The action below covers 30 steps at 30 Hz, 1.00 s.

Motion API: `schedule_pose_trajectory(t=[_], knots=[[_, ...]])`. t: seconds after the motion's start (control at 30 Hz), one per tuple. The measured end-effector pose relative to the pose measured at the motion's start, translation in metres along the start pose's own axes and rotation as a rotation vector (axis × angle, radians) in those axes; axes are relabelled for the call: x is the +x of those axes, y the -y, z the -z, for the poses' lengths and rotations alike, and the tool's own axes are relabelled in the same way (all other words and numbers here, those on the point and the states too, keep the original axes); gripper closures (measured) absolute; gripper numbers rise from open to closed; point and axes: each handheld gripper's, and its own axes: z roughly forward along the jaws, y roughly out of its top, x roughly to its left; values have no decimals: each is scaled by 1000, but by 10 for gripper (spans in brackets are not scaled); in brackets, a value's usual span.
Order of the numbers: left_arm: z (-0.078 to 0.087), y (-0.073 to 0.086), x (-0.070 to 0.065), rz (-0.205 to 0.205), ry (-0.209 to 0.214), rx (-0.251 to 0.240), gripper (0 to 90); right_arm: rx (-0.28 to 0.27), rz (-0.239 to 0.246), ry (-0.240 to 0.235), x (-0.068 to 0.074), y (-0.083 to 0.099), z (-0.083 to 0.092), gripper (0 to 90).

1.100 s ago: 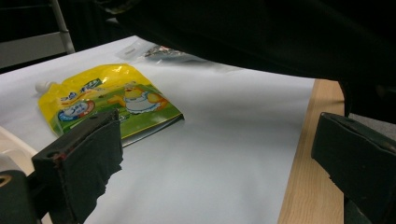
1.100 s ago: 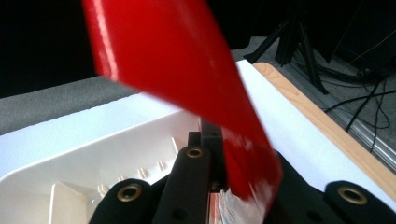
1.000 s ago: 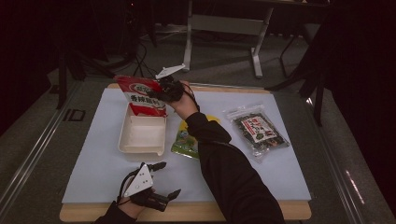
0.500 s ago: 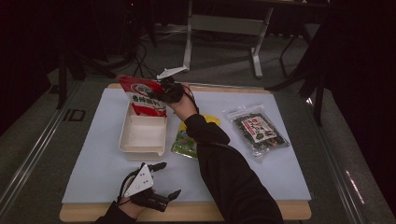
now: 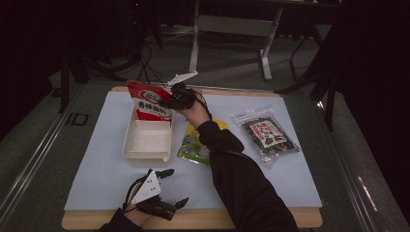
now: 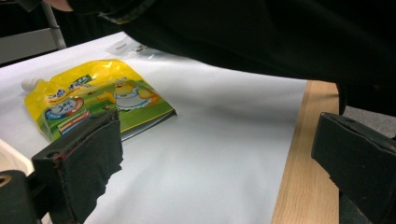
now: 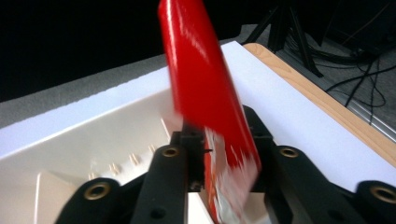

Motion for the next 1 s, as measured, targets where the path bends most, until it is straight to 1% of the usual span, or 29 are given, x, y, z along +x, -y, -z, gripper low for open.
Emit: schedule_pose_trajectory(t=[0.13,0.2,0.23,0.27,0.3,0.33,0.37,0.4,0.43,0.57,0.63,0.7,0.73,0.77,0.87,0.93,1.0], knots=[[0,0,0,1,0,-4,31,8,2,15,-2,7,10,700],[-1,0,0,1,1,-1,31,5,-3,14,-3,11,16,694],[-1,0,0,1,1,-1,31,5,-3,14,-3,11,16,694],[-1,0,0,1,1,-2,31,4,0,23,-3,14,19,690],[-1,0,0,2,3,-1,31,10,-8,24,-3,20,24,668],[-1,0,0,1,2,1,31,10,-8,24,-3,20,24,668],[-2,0,0,2,4,4,31,17,-3,35,-3,26,30,647],[-2,0,0,2,4,4,31,17,-3,35,-3,26,30,647],[-2,0,0,1,4,5,31,21,-11,42,-4,32,37,639],[-2,0,0,-1,7,5,31,23,-25,57,-8,44,51,611],[-2,0,1,-1,7,4,31,29,-28,75,-10,50,60,607],[-3,0,1,2,8,2,31,24,-27,81,-11,55,69,605],[-3,0,1,2,8,2,31,24,-27,81,-11,55,69,605],[-3,0,1,3,9,2,31,27,-25,99,-12,60,79,600],[-3,0,1,-4,11,4,31,31,-18,123,-15,68,96,583],[-4,-1,-1,-4,13,1,31,24,-25,140,-18,75,110,579],[-4,-1,-2,-7,14,-2,31,25,-22,167,-21,81,124,578]])
